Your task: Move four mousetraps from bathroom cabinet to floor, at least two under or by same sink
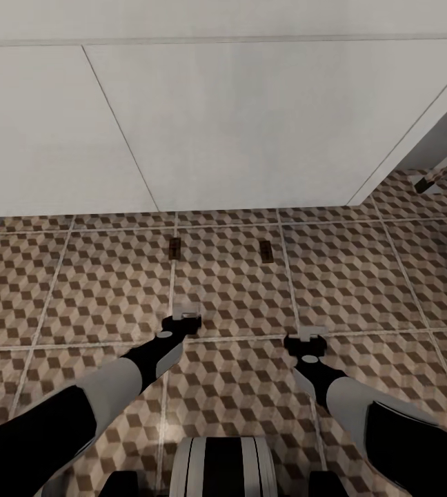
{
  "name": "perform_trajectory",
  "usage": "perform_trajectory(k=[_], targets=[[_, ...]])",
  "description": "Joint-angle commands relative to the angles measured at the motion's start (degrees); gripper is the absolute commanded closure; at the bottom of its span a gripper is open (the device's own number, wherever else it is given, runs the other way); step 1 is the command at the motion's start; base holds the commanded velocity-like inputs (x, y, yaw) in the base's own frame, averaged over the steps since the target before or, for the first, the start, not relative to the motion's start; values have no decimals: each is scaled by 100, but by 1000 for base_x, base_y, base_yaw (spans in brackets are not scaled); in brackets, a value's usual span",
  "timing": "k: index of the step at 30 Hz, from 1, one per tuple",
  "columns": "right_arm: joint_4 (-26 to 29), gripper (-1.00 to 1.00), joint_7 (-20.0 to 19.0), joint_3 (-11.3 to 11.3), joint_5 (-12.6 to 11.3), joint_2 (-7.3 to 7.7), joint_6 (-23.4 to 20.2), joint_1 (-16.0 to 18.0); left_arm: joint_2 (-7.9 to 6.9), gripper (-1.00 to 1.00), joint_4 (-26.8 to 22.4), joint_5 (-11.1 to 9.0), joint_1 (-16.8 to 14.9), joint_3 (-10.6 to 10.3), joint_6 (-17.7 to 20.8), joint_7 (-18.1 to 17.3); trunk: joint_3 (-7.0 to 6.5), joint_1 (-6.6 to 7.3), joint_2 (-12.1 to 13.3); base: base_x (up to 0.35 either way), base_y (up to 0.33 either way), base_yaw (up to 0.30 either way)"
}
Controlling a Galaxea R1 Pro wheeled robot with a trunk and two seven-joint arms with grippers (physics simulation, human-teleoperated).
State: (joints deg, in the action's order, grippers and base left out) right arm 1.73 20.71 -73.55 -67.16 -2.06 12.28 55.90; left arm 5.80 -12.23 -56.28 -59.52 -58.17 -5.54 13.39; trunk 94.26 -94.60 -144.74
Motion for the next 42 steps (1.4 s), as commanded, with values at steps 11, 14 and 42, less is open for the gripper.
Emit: perform_trajectory(k=[11, 14, 42], targets=[[17, -100, 29, -89, -34, -14, 84, -85, -7, -100, -15, -33, 568, -61, -24, 32, 3, 1, -1, 0, 0, 0], [9, -100, 29, -89, -34, -14, 90, -95, -1, -100, -16, -32, 594, -62, -26, 32, 3, 1, -1, 0, 0, 0], [3, -100, 21, -85, -34, -5, 90, -97, 22, -100, -79, -74, 600, -57, -18, 309, -219, 27, 12, 0, 0, 0]])
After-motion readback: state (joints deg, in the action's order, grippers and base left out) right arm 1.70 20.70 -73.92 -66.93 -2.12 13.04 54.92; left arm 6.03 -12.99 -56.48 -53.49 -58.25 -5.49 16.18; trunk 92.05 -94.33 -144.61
